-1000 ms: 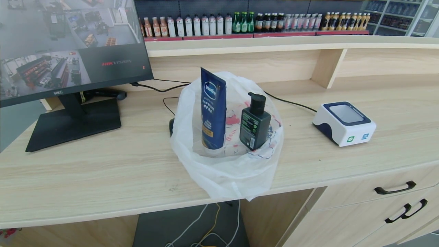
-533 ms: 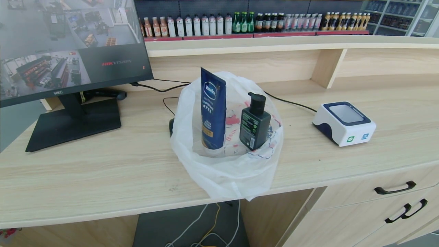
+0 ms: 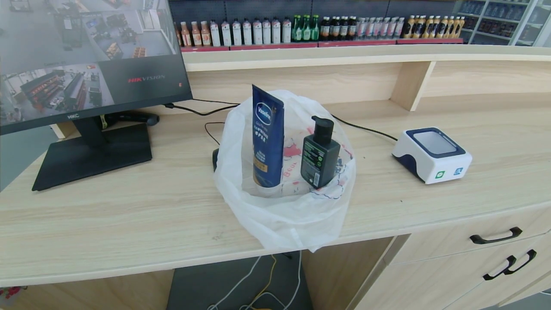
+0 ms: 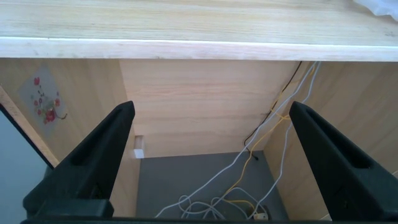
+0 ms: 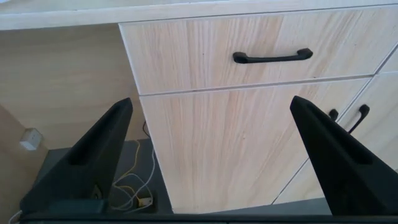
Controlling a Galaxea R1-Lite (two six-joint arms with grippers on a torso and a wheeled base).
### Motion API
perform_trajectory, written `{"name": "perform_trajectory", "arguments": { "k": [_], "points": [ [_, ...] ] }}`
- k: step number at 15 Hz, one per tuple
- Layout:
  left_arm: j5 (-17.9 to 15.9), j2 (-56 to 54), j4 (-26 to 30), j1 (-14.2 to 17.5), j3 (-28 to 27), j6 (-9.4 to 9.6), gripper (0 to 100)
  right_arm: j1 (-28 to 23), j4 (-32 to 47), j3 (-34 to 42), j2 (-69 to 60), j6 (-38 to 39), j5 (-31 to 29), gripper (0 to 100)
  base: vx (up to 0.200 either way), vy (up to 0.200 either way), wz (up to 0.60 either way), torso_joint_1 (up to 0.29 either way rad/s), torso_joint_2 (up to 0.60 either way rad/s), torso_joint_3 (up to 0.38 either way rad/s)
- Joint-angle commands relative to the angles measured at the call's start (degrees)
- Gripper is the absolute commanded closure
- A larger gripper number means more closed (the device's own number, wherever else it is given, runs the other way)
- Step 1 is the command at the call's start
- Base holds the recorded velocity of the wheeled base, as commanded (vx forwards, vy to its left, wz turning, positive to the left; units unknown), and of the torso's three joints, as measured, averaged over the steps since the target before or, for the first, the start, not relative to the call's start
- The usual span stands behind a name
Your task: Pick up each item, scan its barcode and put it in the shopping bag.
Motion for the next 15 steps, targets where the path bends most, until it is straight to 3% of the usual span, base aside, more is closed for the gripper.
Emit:
{"name": "perform_trajectory", "arguments": {
  "k": [1, 5, 15],
  "points": [
    [-0.02, -0.02, 0.00, 0.00, 0.00, 0.07, 0, 0.02, -0.02, 0.01, 0.06, -0.06, 0.01, 0, 0.000, 0.000, 0.00, 0.000, 0.00, 0.000],
    [0.06, -0.02, 0.00, 0.00, 0.00, 0.16, 0, 0.02, -0.02, 0.01, 0.06, -0.06, 0.01, 0, 0.000, 0.000, 0.00, 0.000, 0.00, 0.000],
    [0.06, -0.02, 0.00, 0.00, 0.00, -0.10, 0, 0.02, -0.02, 0.01, 0.06, -0.06, 0.01, 0, 0.000, -0.200, 0.00, 0.006, 0.01, 0.004]
  ]
}}
